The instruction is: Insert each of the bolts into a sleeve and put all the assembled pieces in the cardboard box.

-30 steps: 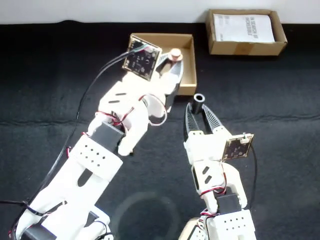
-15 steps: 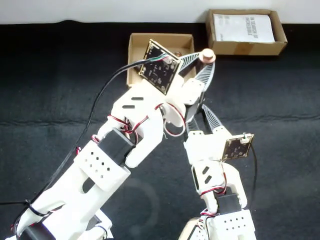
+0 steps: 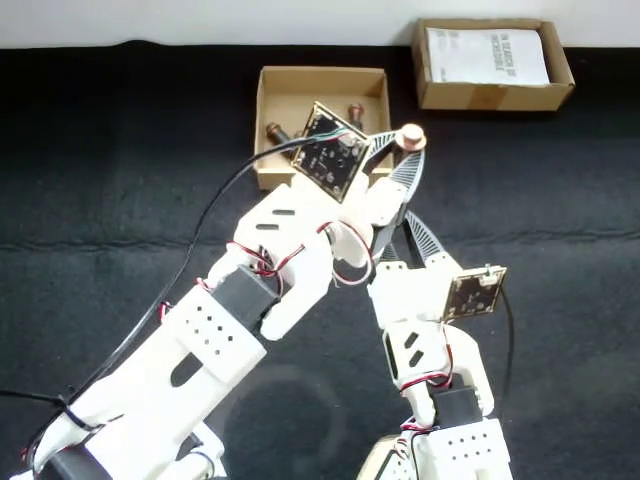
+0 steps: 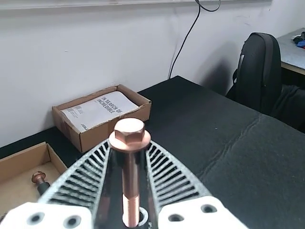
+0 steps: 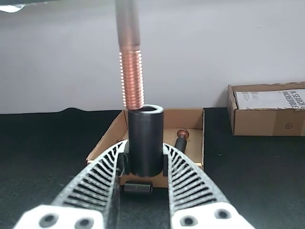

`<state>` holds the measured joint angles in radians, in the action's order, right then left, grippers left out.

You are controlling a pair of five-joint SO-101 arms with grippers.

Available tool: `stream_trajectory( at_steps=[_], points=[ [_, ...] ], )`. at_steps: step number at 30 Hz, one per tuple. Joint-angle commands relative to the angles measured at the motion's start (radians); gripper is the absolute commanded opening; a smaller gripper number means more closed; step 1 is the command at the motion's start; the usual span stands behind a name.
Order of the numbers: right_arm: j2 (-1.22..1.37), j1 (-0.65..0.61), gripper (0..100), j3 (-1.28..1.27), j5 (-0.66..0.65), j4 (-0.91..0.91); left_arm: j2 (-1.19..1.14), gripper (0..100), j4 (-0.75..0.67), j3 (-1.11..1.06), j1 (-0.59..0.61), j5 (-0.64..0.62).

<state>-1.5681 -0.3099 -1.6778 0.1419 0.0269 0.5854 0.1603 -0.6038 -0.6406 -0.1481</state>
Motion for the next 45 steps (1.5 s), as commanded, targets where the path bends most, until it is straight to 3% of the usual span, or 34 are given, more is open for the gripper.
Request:
stream_trajectory(
  at_steps=[1,45],
  points=[
    [-0.007,-0.010,0.7,-0.133,-0.009,-0.013,-0.005,1,-0.028,0.002,-0.008,-0.003],
    [-0.008,-0.005,0.7,-0.133,-0.009,-0.013,-0.105,1,0.018,0.085,-0.030,-0.002]
  ],
)
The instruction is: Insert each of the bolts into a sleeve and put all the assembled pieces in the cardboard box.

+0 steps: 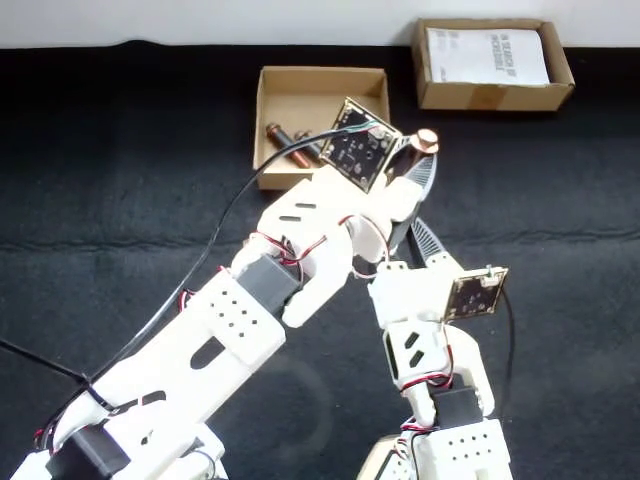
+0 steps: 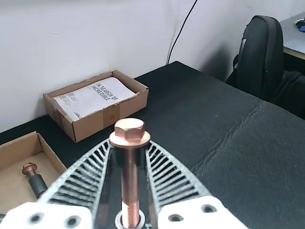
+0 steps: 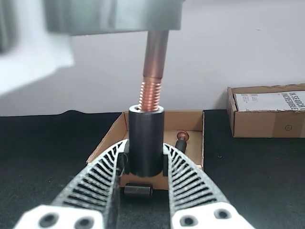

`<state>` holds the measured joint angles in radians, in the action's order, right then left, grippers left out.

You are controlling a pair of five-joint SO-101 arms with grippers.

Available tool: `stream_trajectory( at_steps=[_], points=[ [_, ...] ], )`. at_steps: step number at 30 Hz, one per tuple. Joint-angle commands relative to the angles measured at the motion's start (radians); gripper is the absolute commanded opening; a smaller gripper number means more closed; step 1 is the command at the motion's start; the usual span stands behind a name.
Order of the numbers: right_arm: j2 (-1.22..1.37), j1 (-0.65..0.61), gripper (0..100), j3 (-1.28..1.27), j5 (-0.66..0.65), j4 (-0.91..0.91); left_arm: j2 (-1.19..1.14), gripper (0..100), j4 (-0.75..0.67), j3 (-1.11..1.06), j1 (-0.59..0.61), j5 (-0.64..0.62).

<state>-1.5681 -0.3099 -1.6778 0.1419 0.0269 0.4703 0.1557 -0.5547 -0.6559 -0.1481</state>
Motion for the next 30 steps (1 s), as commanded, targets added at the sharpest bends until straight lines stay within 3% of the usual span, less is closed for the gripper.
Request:
stream_trajectory(
  at_steps=[1,6,15,18,23,30],
  points=[
    [-0.008,-0.005,0.7,-0.133,-0.009,-0.013,0.016,1,0.049,0.035,-0.015,-0.002],
    [-0.013,-0.004,0.7,-0.133,-0.009,-0.013,0.124,1,0.166,-0.033,-0.016,-0.002],
    [-0.008,-0.004,0.7,-0.133,-0.009,-0.013,0.318,1,0.170,-0.306,-0.051,-0.002],
    [-0.008,-0.004,0.7,-0.133,-0.012,-0.013,0.378,4,0.258,-0.298,-0.081,-0.002],
    [-0.008,-0.004,0.7,-0.133,-0.014,-0.013,0.424,17,0.486,-0.231,-0.093,-0.003],
    [-0.013,-0.004,0.7,-0.133,-0.014,-0.013,0.430,17,0.520,-0.219,-0.008,-0.003]
  ],
)
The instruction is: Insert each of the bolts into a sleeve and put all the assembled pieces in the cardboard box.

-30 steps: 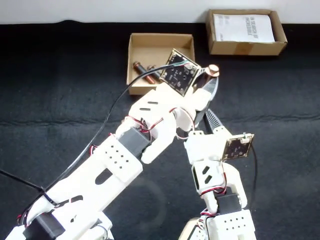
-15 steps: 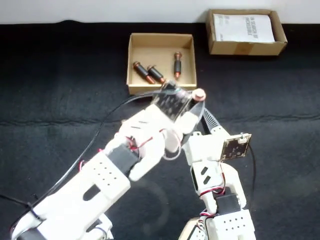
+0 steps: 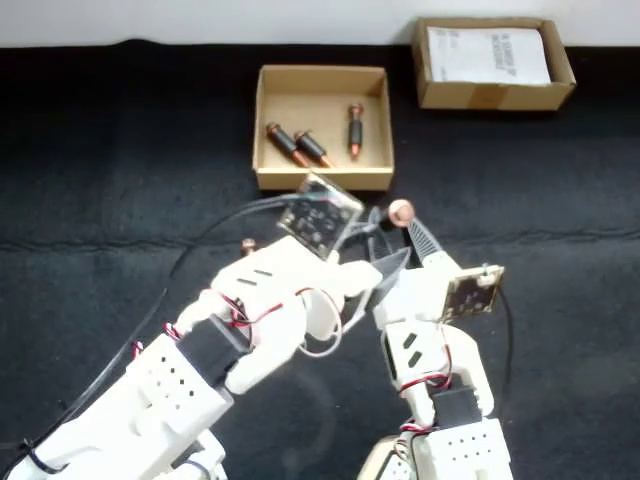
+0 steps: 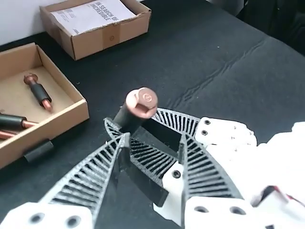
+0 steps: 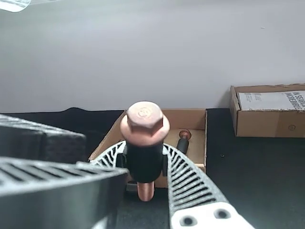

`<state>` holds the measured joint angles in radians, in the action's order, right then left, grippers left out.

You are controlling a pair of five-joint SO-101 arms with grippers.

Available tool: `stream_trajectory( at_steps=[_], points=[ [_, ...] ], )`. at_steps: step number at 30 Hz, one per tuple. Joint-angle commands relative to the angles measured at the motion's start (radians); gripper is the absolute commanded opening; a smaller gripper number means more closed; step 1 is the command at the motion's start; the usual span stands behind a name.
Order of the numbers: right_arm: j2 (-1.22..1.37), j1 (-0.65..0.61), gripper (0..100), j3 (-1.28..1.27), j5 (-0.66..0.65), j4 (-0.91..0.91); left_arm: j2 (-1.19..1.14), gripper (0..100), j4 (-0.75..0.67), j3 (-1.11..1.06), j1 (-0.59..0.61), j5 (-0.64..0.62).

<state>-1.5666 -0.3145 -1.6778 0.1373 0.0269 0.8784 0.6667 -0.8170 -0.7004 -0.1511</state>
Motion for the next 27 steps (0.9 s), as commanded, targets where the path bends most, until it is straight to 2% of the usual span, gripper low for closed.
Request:
stream_trajectory(
  at_steps=[1,6,12,21,27],
  points=[
    [-0.015,0.001,0.7,-0.133,-0.009,-0.013,0.024,17,0.009,0.047,0.047,0.000],
    [-0.013,0.001,0.7,-0.133,-0.009,-0.013,0.076,14,0.060,0.120,0.124,0.002],
    [-0.010,0.001,0.7,-0.093,-0.003,0.070,0.199,0,0.060,0.147,0.285,0.006],
    [-0.008,-0.002,0.7,0.163,0.057,0.260,0.449,1,0.060,-0.036,0.584,0.003],
    [-0.007,-0.002,0.7,0.262,0.054,0.317,0.676,1,0.060,-0.209,0.722,0.003]
  ],
)
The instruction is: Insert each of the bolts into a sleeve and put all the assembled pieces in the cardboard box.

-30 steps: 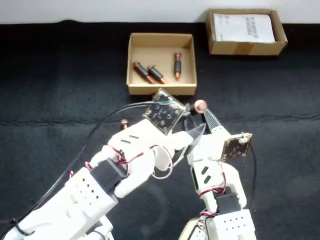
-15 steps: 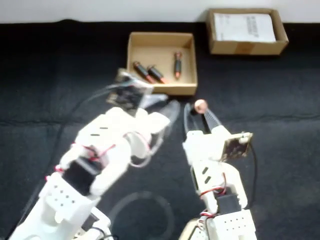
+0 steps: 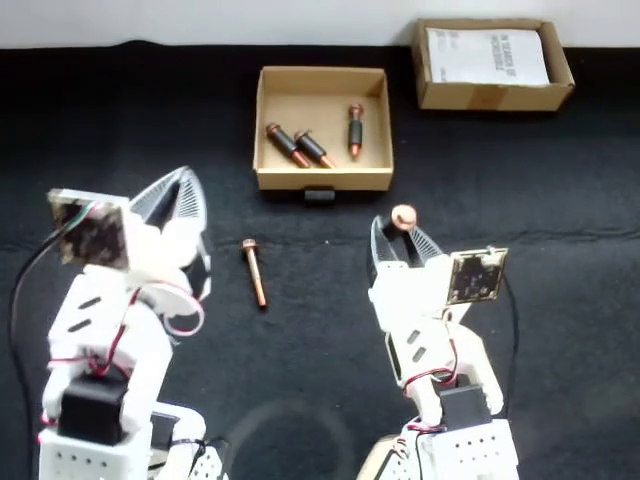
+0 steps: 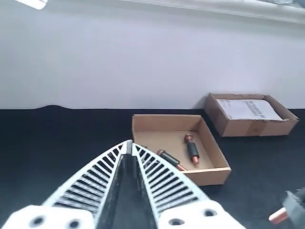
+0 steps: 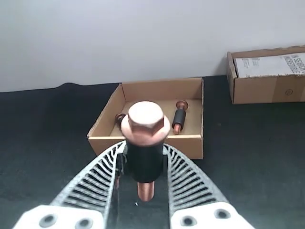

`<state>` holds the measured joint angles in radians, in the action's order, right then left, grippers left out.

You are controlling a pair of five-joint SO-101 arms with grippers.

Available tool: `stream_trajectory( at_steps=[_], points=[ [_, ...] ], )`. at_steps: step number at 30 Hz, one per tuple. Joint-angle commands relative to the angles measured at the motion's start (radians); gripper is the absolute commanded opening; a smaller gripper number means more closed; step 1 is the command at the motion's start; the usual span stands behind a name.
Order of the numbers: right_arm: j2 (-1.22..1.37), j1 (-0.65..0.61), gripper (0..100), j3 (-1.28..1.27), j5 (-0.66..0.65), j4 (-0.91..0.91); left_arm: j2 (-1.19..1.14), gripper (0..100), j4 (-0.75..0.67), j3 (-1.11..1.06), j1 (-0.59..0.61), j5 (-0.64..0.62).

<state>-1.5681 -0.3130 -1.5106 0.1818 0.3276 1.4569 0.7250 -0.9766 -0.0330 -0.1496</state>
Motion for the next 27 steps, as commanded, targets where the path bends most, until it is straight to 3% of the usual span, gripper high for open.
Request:
stream_trajectory(
  at_steps=[1,8,17,27],
  points=[
    [-0.004,-0.004,0.7,0.105,0.009,0.025,0.137,1,0.002,-0.081,0.070,0.003],
    [0.143,-0.002,0.7,0.243,0.012,0.091,0.372,1,0.002,-0.288,0.193,0.005],
    [0.616,-0.001,0.7,0.657,0.012,0.160,0.352,1,0.002,-0.427,0.375,0.002],
    [1.033,-0.001,0.7,0.987,0.015,0.364,0.352,1,-0.005,-0.719,0.446,0.002]
  ],
)
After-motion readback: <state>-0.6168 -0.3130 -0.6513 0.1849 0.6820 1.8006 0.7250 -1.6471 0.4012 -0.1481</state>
